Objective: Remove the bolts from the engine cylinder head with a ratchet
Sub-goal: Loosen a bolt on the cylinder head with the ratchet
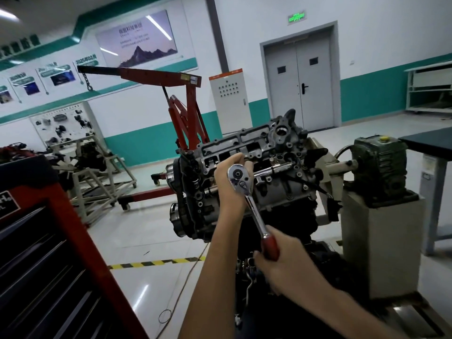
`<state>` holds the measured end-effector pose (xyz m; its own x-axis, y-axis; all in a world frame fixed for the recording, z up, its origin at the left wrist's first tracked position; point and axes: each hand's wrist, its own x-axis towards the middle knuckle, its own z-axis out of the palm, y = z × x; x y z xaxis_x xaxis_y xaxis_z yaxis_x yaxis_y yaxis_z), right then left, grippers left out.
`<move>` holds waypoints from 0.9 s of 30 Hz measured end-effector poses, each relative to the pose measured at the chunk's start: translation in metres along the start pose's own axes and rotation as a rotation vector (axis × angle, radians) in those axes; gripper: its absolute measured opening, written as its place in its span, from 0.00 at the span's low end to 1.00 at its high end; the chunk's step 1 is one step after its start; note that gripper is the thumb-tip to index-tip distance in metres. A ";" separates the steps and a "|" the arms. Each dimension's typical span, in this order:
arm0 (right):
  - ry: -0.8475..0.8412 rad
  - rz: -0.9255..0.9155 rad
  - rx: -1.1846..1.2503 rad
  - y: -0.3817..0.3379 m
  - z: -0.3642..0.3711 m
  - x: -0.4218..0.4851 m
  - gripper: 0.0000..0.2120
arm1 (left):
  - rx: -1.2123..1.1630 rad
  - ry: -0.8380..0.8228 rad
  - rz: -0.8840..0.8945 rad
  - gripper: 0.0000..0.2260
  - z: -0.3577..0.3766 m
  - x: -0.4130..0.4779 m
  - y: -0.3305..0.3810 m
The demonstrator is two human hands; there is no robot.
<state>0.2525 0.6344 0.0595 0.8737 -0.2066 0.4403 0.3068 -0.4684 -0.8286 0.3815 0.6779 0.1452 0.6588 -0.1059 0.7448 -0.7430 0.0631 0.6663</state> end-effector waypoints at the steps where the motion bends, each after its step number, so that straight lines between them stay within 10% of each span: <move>1: -0.007 0.021 0.087 -0.001 0.013 -0.004 0.10 | 0.003 -0.010 0.014 0.23 0.000 -0.001 0.000; 12: -0.191 -0.362 -1.050 -0.029 -0.143 0.086 0.03 | 0.190 -0.447 0.128 0.15 -0.025 0.008 0.009; 23: 0.011 0.019 0.108 0.000 0.022 -0.002 0.14 | 0.001 -0.041 -0.019 0.24 -0.001 0.002 -0.003; 27: -0.064 -0.092 -0.186 -0.004 -0.026 0.012 0.14 | 0.096 -0.179 0.024 0.21 -0.017 0.004 -0.006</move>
<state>0.2524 0.6117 0.0773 0.8695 -0.1033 0.4831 0.3166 -0.6342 -0.7054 0.3910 0.6936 0.1446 0.6157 -0.2803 0.7364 -0.7717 -0.0259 0.6354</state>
